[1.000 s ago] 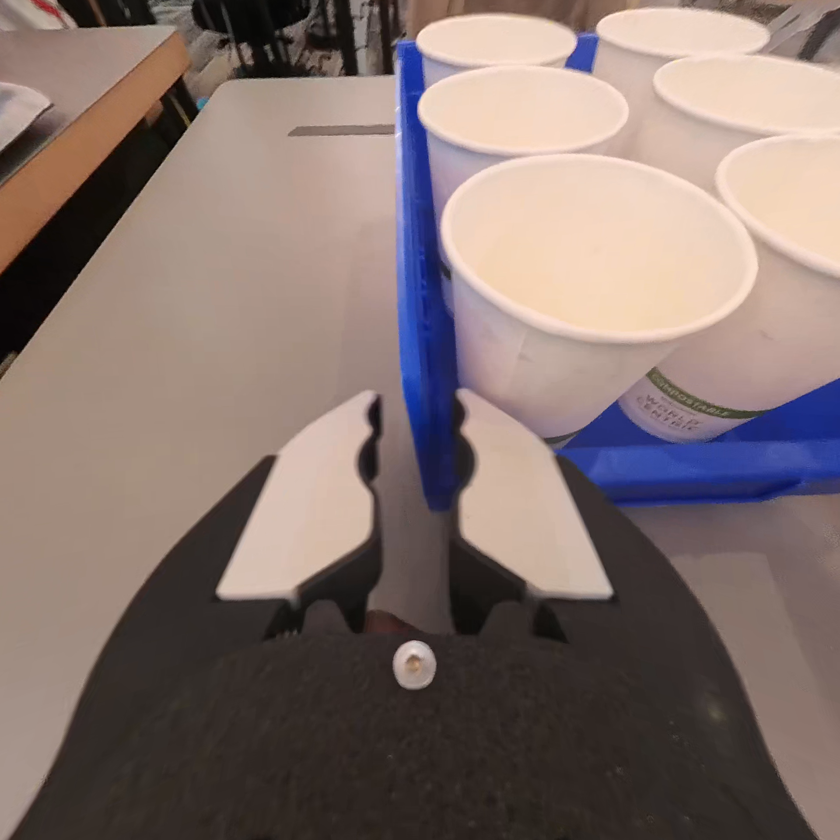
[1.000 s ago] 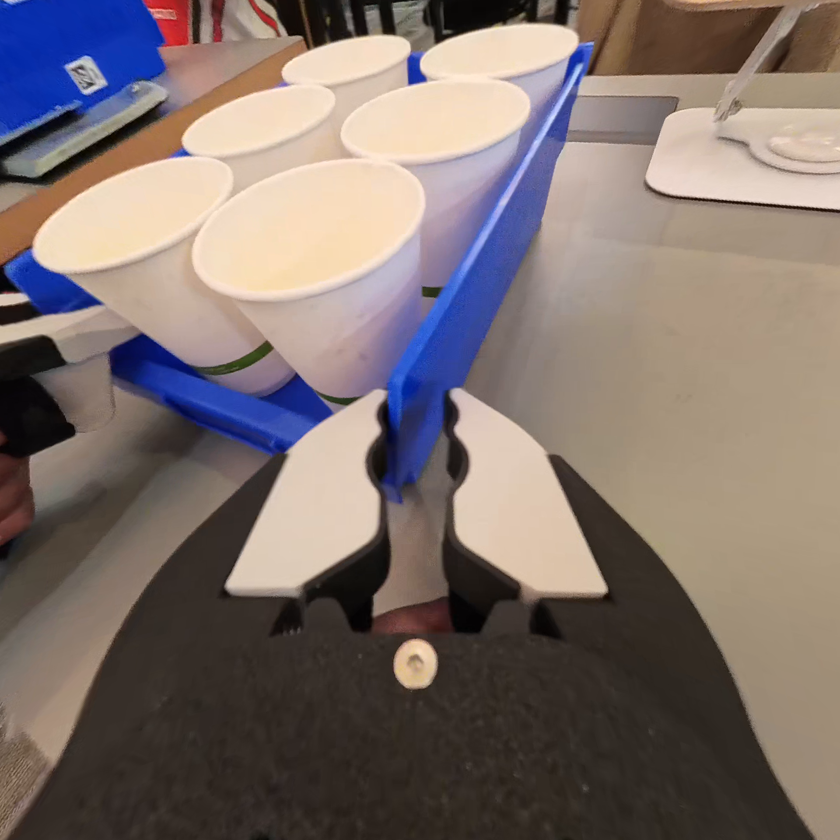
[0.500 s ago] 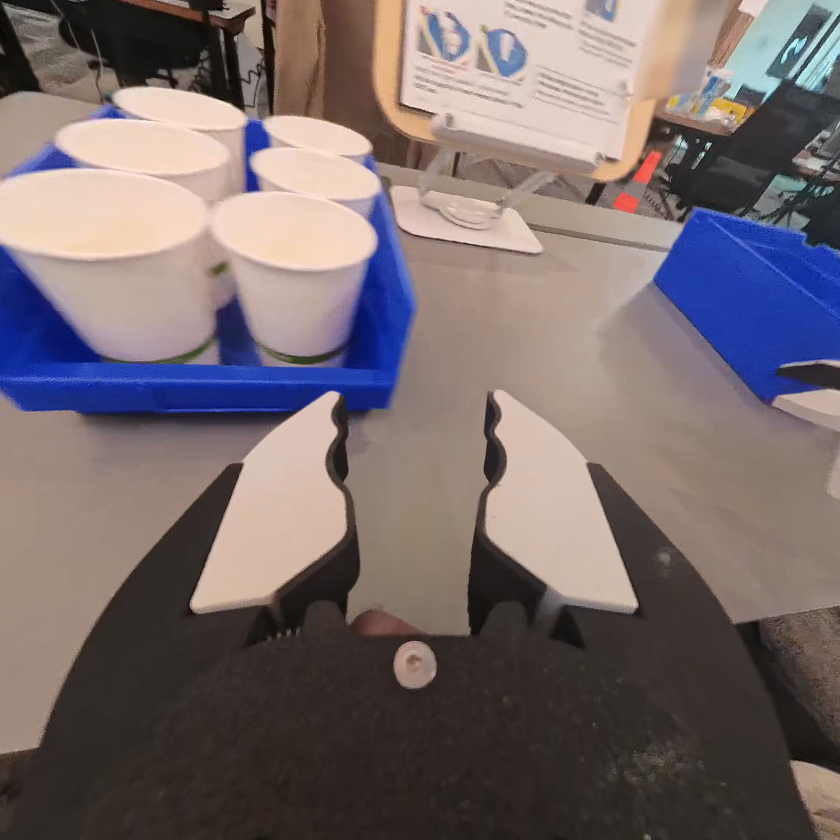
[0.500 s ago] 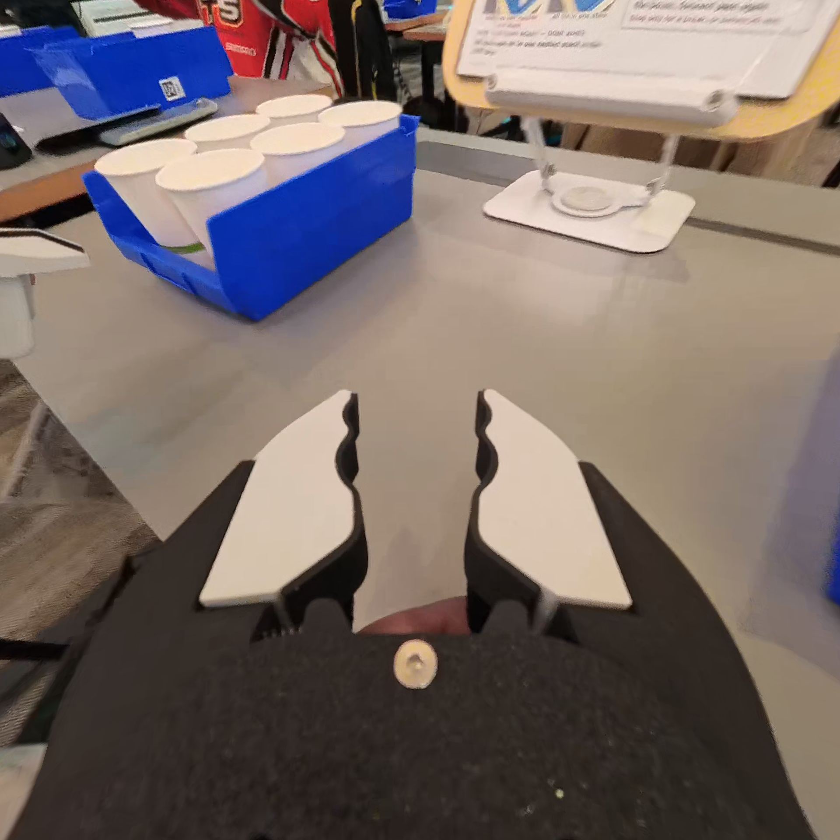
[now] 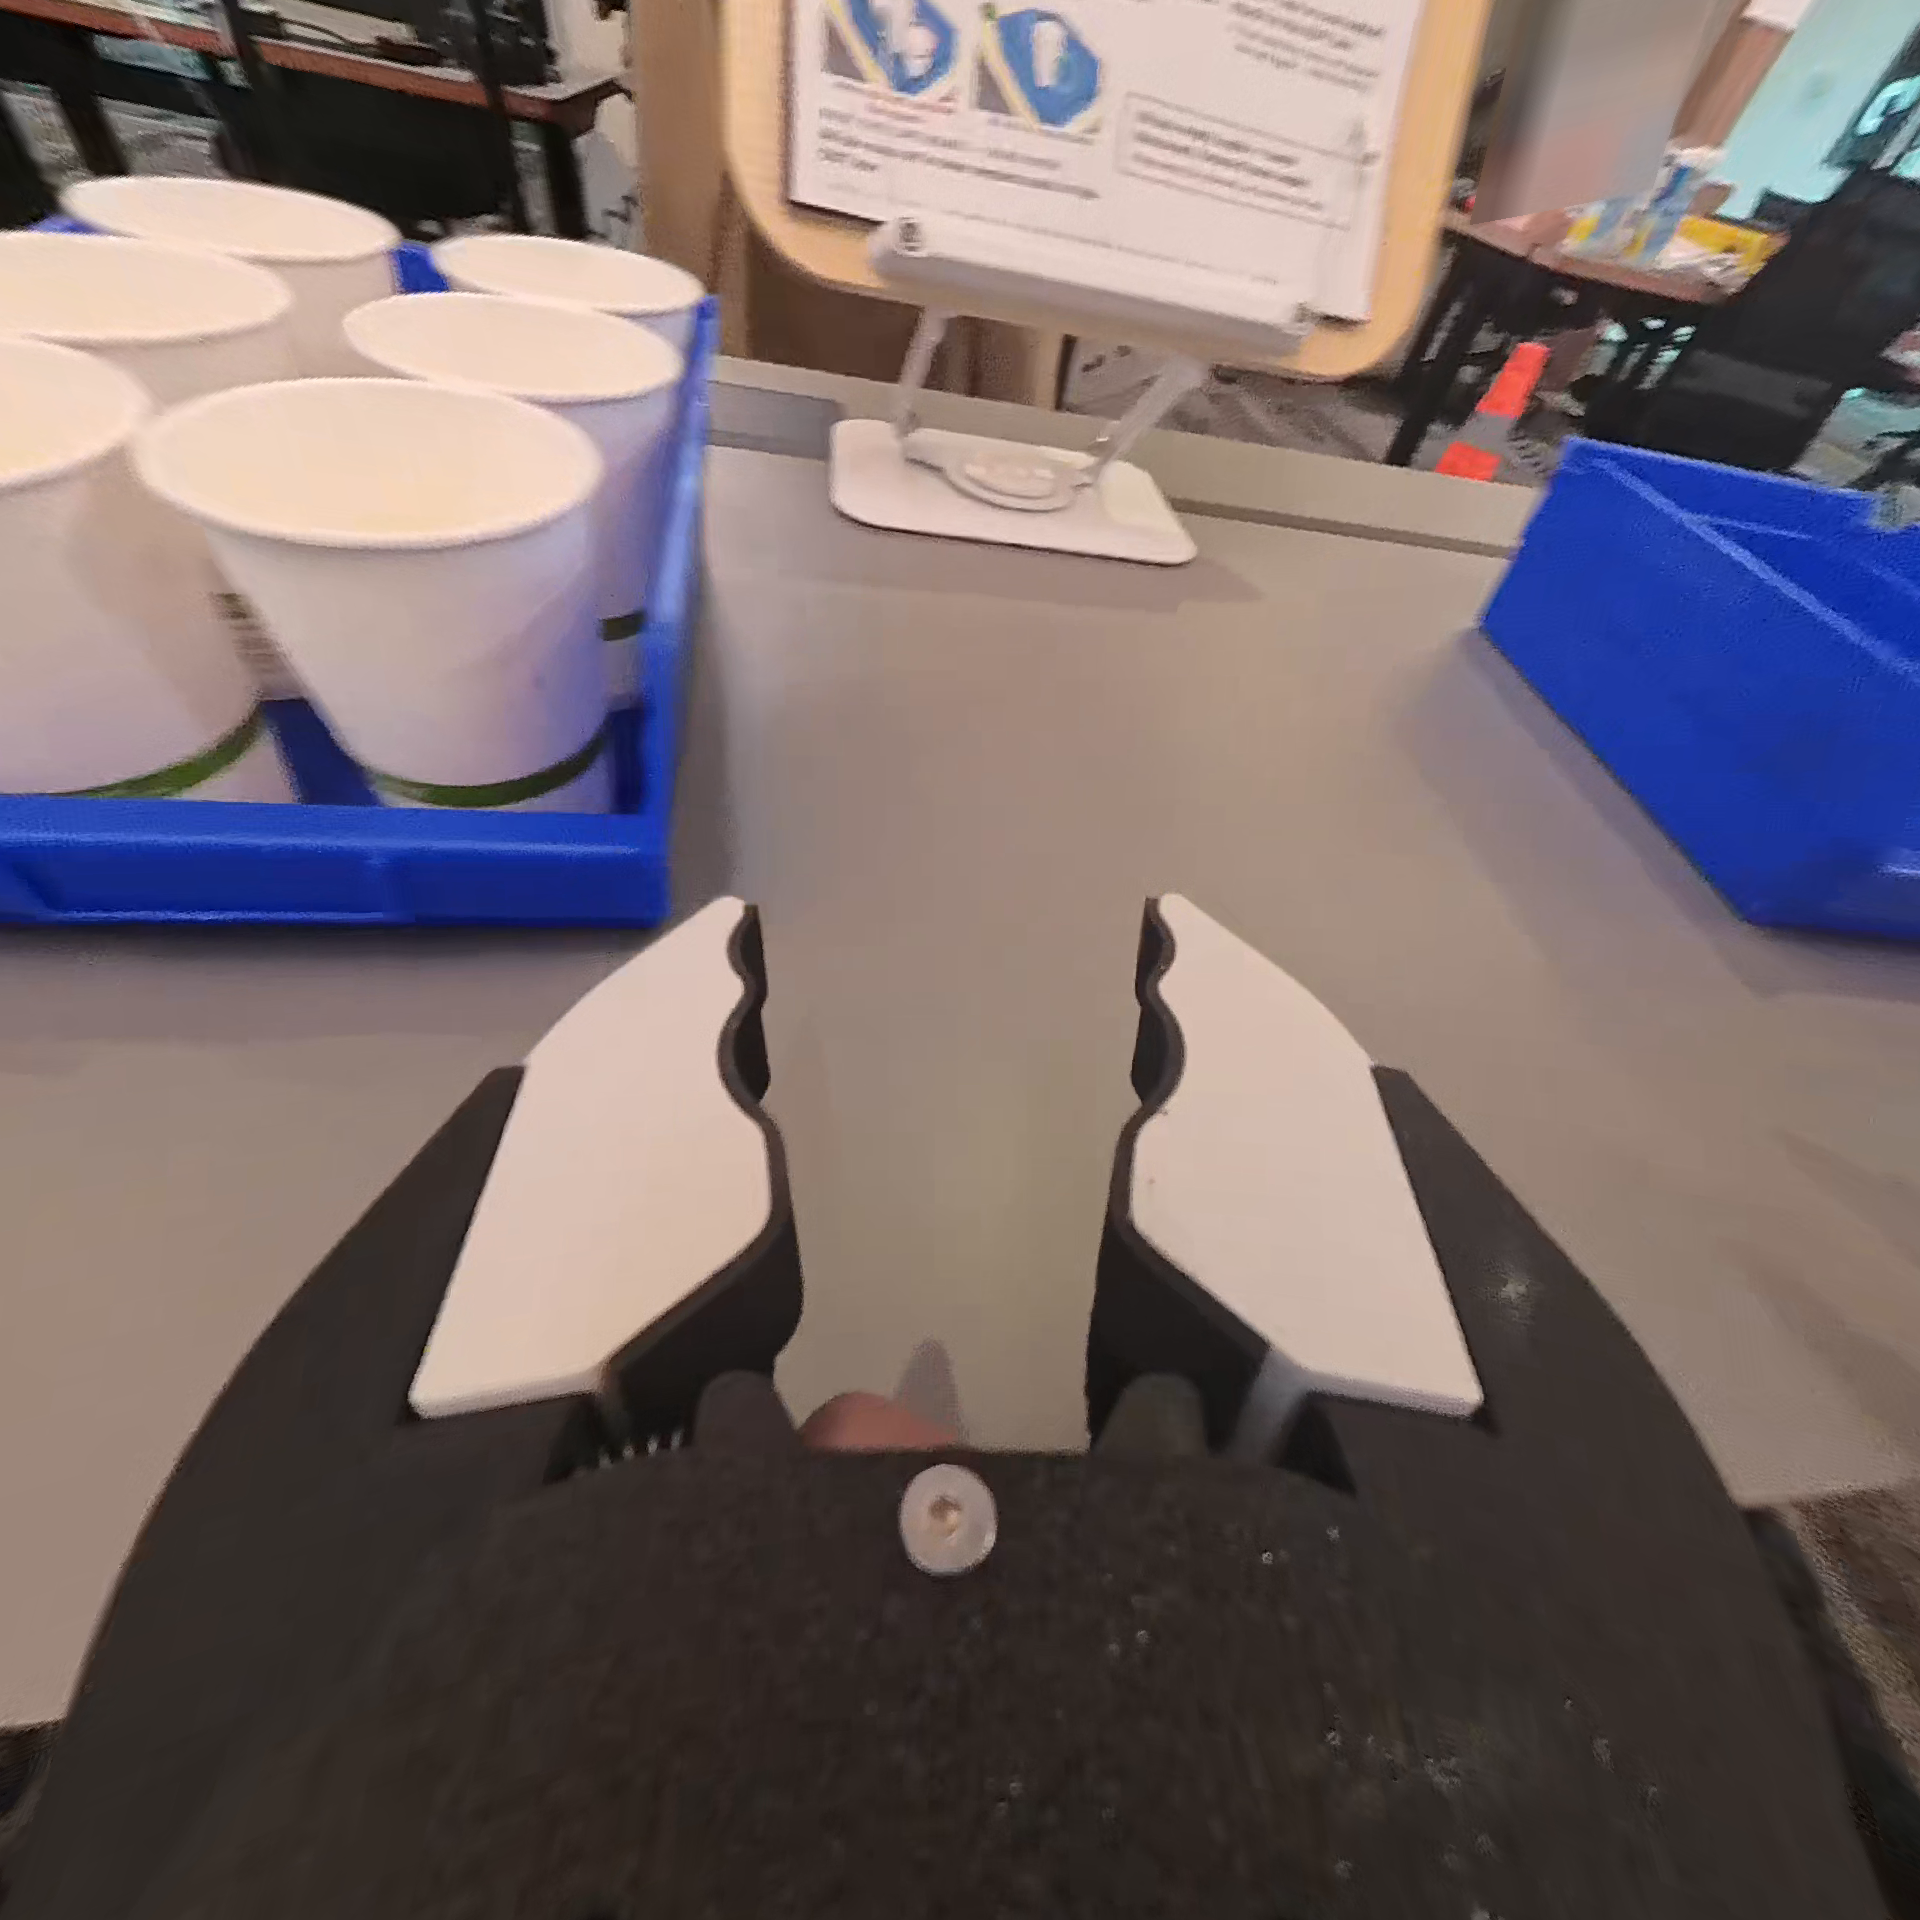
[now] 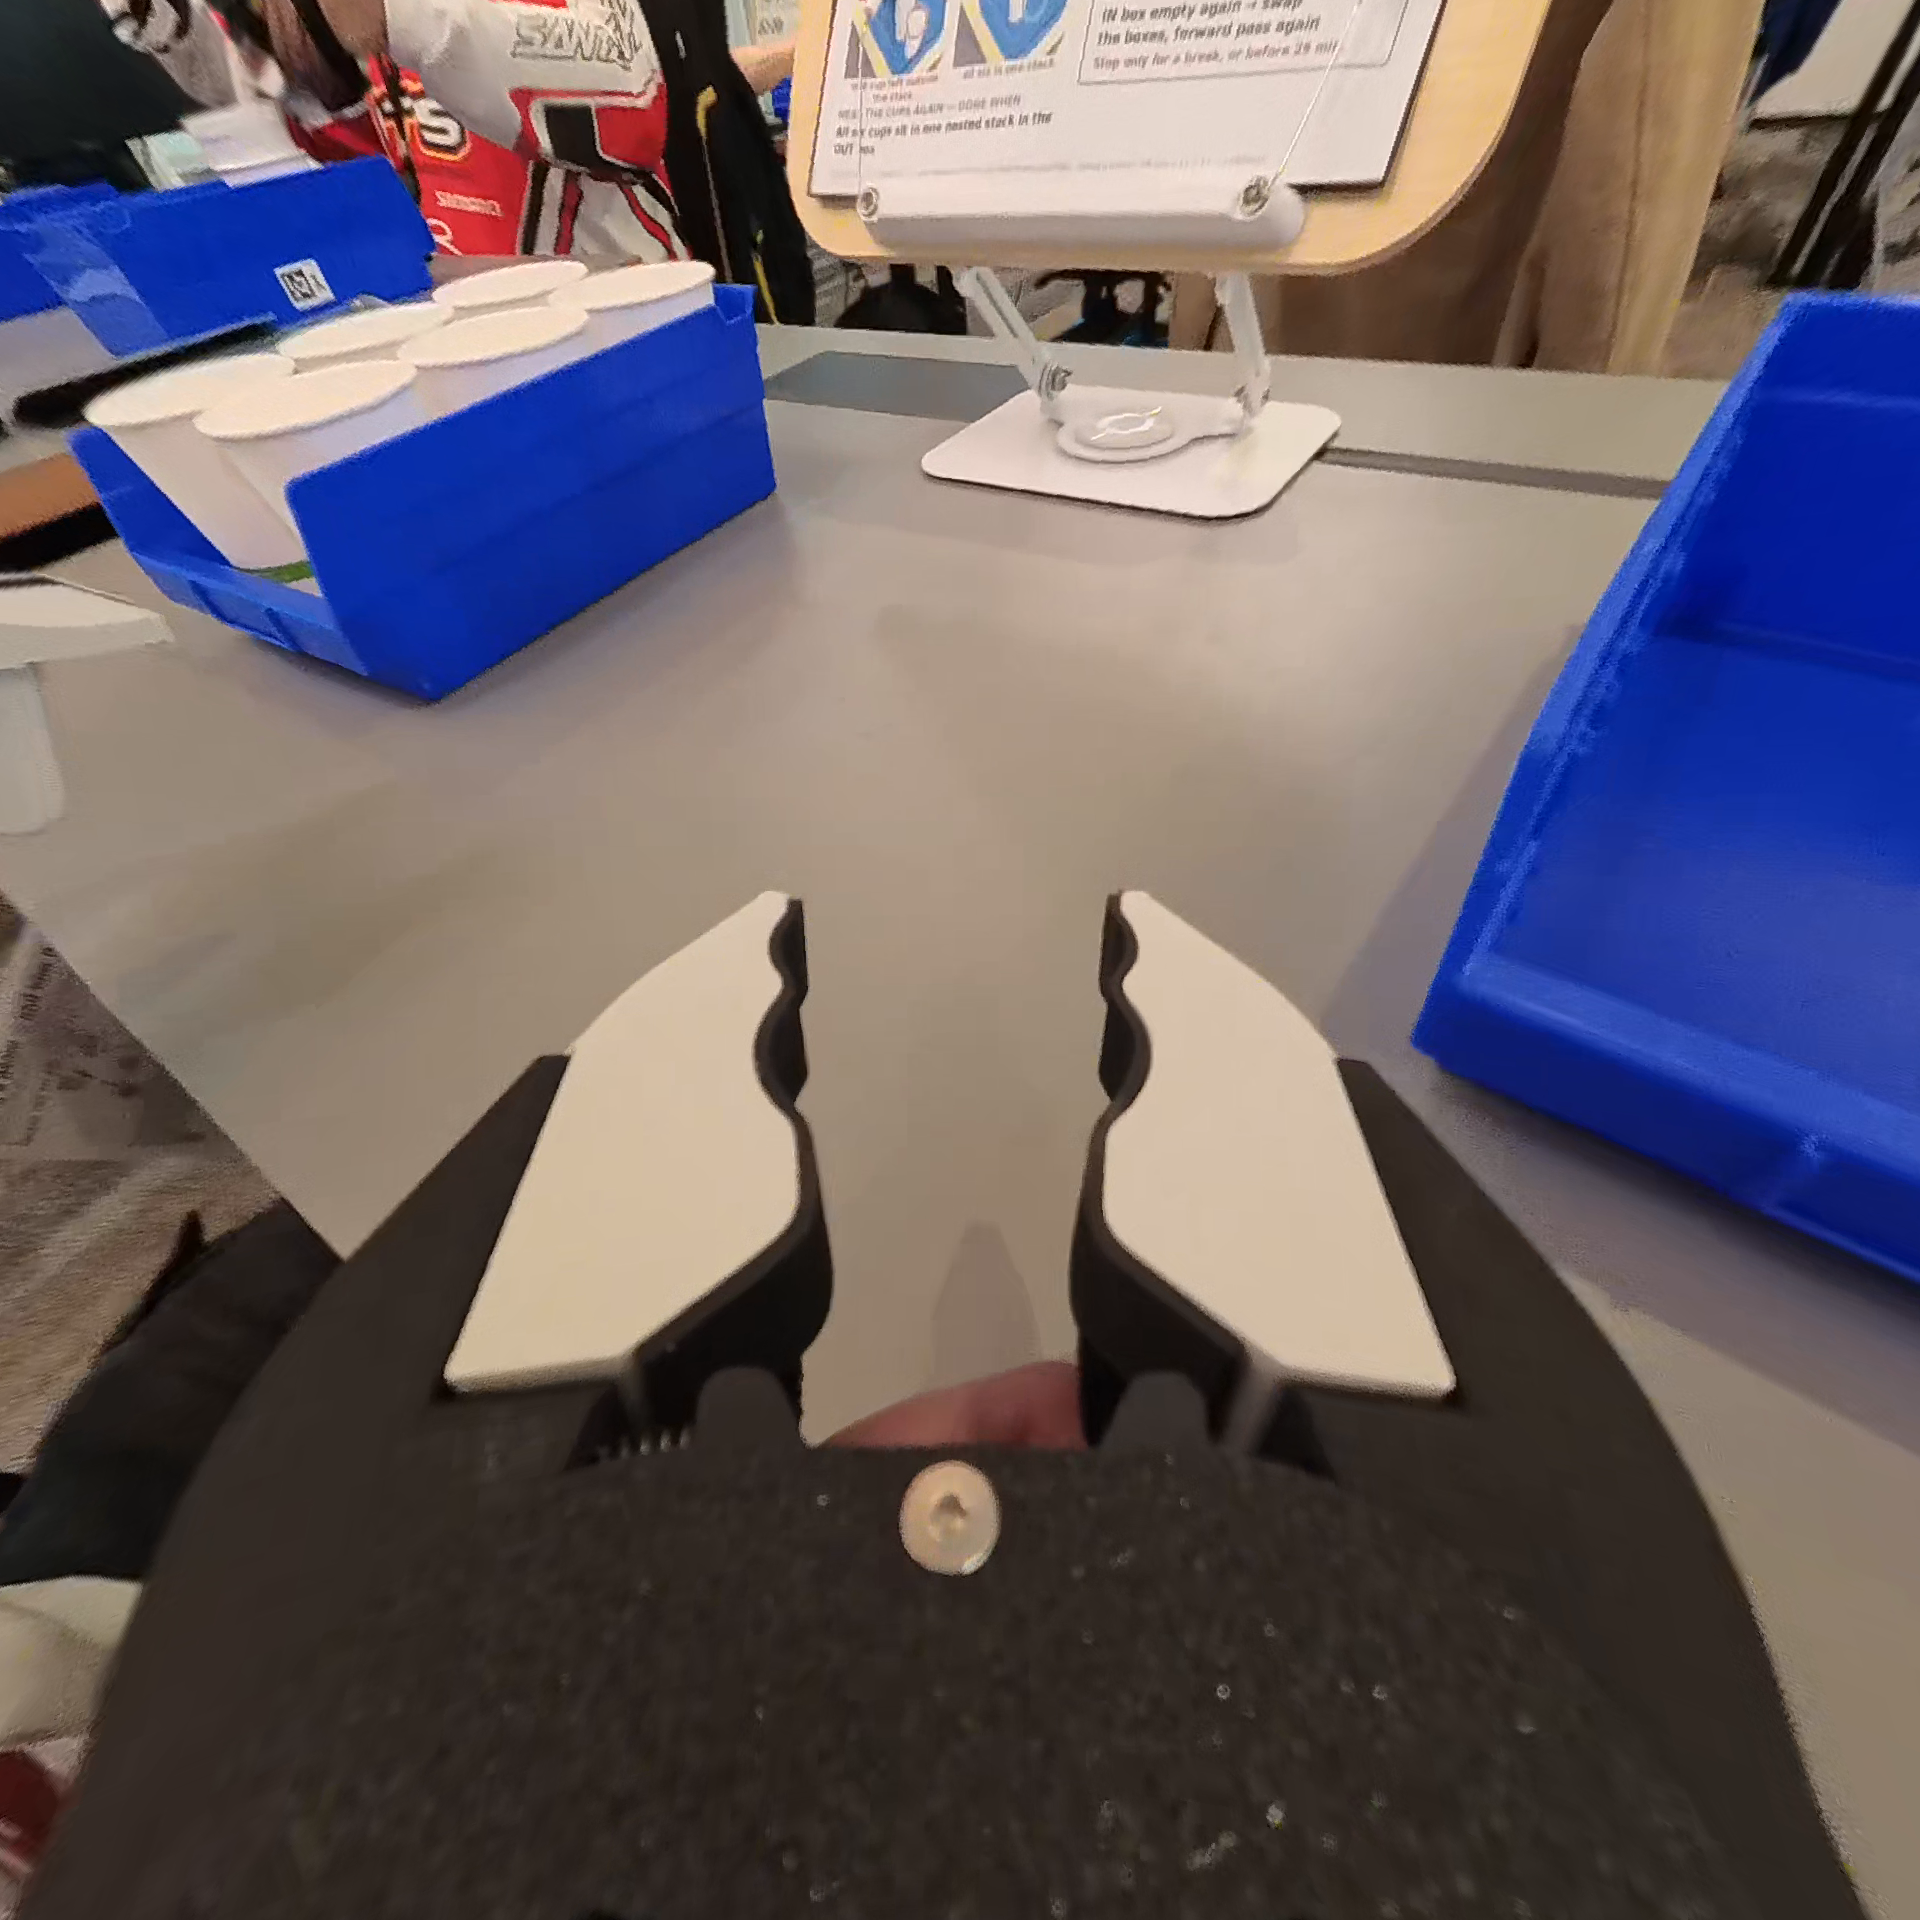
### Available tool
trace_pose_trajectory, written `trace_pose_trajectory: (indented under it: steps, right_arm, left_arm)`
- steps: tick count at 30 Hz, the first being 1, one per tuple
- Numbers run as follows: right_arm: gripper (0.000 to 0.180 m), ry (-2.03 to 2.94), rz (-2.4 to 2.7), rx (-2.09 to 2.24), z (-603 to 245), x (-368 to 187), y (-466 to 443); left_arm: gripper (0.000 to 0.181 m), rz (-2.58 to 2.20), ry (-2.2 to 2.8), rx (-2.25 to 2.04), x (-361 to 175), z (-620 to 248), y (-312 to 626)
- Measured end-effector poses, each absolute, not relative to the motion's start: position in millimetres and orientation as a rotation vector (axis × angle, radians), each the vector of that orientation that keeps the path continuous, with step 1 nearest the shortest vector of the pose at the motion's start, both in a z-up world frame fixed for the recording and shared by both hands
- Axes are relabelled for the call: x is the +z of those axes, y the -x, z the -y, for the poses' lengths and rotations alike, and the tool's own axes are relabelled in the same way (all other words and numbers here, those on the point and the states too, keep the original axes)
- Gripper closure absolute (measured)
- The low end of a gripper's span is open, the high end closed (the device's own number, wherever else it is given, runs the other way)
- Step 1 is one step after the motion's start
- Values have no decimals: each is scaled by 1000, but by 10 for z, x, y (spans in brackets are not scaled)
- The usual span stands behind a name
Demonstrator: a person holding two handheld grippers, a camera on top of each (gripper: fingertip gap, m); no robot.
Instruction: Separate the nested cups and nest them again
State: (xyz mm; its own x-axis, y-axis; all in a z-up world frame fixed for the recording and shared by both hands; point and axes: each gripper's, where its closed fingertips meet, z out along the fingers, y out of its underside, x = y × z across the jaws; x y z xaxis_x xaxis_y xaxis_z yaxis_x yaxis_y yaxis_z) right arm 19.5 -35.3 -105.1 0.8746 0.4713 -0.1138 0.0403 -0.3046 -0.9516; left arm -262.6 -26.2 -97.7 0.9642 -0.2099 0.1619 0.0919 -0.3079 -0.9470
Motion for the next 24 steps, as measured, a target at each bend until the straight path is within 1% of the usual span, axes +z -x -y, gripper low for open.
trace_pose_trajectory:
  steps: [6,10,14,16,17,24]
  right_arm:
    - [130,1858,338,557,437,-1114,-104]
    - [131,1870,344,540,448,-1127,-122]
    - [132,1870,313,516,422,-1071,-193]
    - [133,1864,299,521,413,-1032,-206]
    - [133,1863,295,524,407,-1019,-206]
    - [135,1880,314,534,372,-1002,-140]
  left_arm:
    - [106,-87,1839,-154,-1007,-261,3459]
    - [103,-110,1845,-143,-1054,-658,3755]
    - [100,-160,1869,-199,-1107,-891,3751]
    - [100,-192,1879,-164,-1131,-971,3717]
    - [96,-209,1882,-144,-1147,-1009,3693]
    - [99,-231,1862,-151,-1125,-1117,3643]
